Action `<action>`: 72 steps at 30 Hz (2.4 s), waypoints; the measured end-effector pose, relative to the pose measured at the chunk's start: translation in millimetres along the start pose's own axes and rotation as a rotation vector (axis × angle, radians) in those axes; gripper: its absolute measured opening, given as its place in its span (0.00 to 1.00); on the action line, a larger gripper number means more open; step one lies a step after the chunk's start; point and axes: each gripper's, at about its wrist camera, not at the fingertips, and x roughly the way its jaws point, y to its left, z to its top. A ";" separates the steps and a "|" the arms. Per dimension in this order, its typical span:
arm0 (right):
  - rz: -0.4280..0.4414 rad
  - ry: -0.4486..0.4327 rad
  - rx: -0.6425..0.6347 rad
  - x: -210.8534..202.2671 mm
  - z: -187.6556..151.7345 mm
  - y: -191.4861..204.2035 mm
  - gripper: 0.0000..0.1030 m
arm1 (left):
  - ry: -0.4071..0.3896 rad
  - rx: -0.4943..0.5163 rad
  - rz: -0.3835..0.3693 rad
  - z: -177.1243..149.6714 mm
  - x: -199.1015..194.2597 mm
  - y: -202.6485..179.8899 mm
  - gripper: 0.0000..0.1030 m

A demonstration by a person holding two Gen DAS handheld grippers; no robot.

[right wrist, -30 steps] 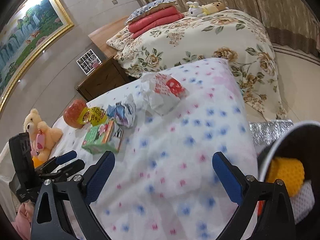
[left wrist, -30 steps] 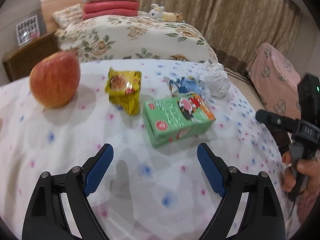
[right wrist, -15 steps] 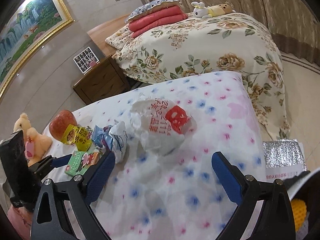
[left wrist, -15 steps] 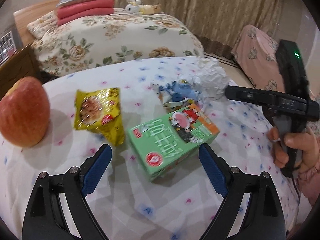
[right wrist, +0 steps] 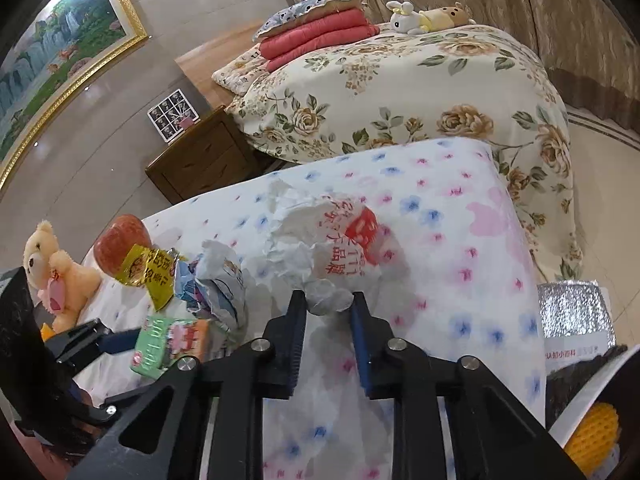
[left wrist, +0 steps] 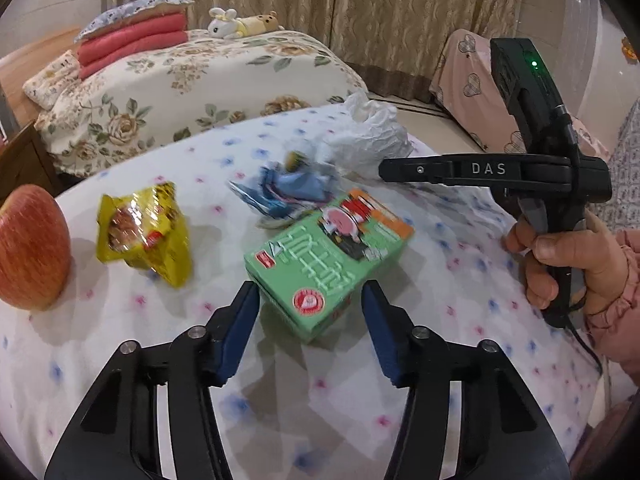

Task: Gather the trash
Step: 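Grasp the green milk carton with the left tool while the right tool grasps the white plastic bag, then carry the green milk carton and white plastic bag over the trash bin with both tools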

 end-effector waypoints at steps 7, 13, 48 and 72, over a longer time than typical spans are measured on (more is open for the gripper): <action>0.020 -0.013 0.035 -23.5 -16.1 -4.9 0.20 | 0.002 0.057 -0.058 -15.9 -20.0 -34.9 0.51; 0.028 -0.024 0.066 -49.9 -30.2 -12.5 0.20 | -0.001 -0.028 0.044 -10.4 -15.8 -17.4 0.75; 0.027 -0.059 0.184 -130.6 -109.3 -44.7 0.20 | 0.006 -0.108 0.100 -25.8 -8.8 -102.9 0.49; -0.072 -0.127 0.272 -184.8 -136.8 -97.3 0.20 | -0.041 -0.084 0.008 -17.9 -12.8 -191.1 0.48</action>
